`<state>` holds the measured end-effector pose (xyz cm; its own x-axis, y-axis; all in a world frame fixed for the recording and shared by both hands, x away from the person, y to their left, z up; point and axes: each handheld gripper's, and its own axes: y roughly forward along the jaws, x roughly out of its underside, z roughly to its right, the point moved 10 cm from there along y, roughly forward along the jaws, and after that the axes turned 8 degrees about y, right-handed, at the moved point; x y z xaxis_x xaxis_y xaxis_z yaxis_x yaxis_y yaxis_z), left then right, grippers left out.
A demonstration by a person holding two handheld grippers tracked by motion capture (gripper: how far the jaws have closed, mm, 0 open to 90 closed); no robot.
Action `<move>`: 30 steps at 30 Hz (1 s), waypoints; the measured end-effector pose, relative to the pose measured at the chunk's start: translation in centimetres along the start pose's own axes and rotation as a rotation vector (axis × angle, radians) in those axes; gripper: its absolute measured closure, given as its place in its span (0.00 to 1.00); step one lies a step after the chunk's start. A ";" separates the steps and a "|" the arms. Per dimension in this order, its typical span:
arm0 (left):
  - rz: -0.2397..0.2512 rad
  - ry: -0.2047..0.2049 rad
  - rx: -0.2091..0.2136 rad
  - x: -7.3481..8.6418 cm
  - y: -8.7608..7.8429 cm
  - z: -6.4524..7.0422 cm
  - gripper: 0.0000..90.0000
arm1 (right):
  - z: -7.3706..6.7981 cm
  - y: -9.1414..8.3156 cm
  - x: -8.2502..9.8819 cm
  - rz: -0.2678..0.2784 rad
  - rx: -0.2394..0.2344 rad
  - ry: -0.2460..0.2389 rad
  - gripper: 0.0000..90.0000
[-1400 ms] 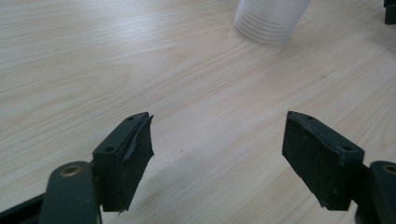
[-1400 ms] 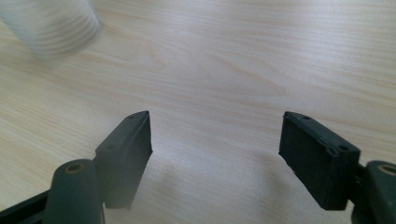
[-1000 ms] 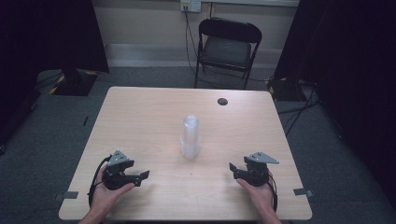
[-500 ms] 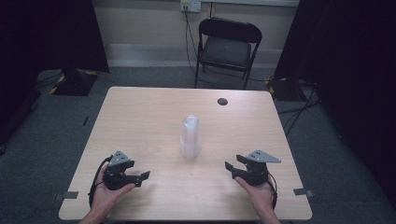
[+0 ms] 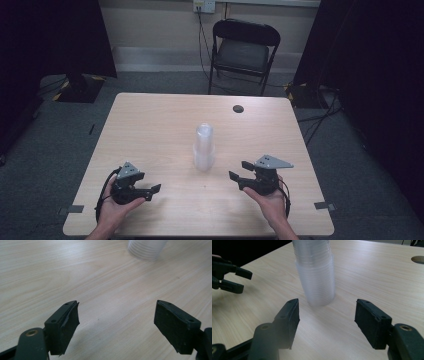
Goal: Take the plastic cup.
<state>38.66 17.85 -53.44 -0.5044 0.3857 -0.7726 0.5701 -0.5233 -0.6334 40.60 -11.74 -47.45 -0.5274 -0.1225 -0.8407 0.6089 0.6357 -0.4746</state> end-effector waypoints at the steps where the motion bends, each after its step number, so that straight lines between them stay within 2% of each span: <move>1: 0.000 0.000 0.000 0.0 0.0 0.0 0.22 | 0.0 0.2 -0.1 -0.004 0.003 -0.015 0.40; 11: 0.010 -0.008 -0.005 0.0 -0.1 -0.2 0.22 | -0.6 1.5 -2.4 0.012 -0.015 -0.041 0.30; 13: 0.009 -0.008 -0.005 0.0 -0.1 -0.2 0.22 | -1.0 2.0 -3.4 0.022 -0.024 -0.048 0.28; 19: 0.011 -0.012 -0.008 0.0 -0.3 -0.4 0.22 | -1.7 2.7 -3.7 0.006 -0.048 -0.069 0.25; 22: 0.009 -0.015 -0.007 0.0 -0.3 -0.4 0.22 | -1.9 3.1 -4.7 0.023 -0.052 -0.072 0.22; 26: 0.006 -0.011 -0.005 0.0 -0.4 -0.3 0.22 | -2.3 3.9 -5.5 0.038 -0.069 -0.074 0.22; 30: 0.010 -0.015 -0.006 0.0 -0.4 -0.3 0.22 | -3.2 5.5 -6.4 0.053 -0.082 -0.086 0.20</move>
<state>38.62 18.34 -53.18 -0.5083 0.3689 -0.7781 0.5790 -0.5224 -0.6259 45.50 -5.01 -43.83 -0.4409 -0.1497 -0.8850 0.5823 0.7026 -0.4090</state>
